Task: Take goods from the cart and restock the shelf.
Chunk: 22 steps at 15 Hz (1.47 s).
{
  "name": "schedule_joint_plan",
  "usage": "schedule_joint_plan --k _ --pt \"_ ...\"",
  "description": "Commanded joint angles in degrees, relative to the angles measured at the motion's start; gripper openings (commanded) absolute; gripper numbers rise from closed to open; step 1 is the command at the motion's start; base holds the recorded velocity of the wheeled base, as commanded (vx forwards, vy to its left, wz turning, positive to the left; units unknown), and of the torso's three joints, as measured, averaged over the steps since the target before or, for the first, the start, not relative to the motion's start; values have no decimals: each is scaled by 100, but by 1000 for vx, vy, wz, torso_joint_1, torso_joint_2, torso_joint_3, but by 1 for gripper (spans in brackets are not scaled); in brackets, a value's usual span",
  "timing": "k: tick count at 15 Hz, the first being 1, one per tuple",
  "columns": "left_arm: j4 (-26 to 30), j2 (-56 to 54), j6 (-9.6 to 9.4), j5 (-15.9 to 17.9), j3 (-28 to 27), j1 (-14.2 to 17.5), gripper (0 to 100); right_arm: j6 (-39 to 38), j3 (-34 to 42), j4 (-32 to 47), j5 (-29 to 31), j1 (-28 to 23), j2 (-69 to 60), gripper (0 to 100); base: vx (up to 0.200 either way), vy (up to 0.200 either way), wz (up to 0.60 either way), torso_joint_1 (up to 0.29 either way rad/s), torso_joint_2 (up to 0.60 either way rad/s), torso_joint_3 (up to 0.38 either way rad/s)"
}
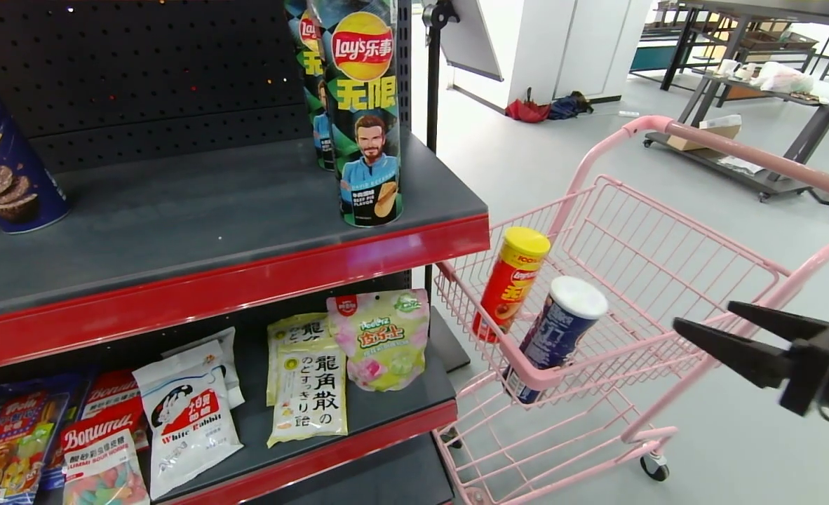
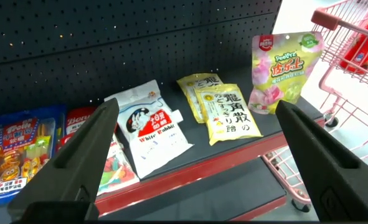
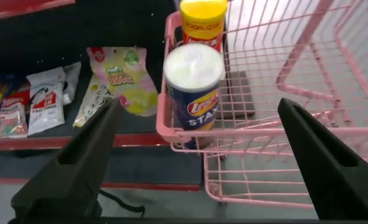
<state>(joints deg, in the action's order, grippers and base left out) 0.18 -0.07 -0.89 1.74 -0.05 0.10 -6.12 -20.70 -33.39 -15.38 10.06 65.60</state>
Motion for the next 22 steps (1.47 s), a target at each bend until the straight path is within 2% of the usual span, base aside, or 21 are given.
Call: schedule_joint_plan --k 1,9,14,22 --pt "-1 7 1 1 -4 8 100 -30 215 -1170 -378 198 2247 100 0 0 0 0 0 0" --pt "-1 7 1 1 -4 8 100 -65 -162 -1513 -650 365 3135 100 0 0 0 0 0 0" --pt "-1 7 1 1 5 8 100 -65 -435 -2137 -668 365 3855 100 0 0 0 0 0 0" --pt "-1 7 -34 1 5 -1 100 -30 -813 -2224 -861 365 4260 100 0 0 0 0 0 0"
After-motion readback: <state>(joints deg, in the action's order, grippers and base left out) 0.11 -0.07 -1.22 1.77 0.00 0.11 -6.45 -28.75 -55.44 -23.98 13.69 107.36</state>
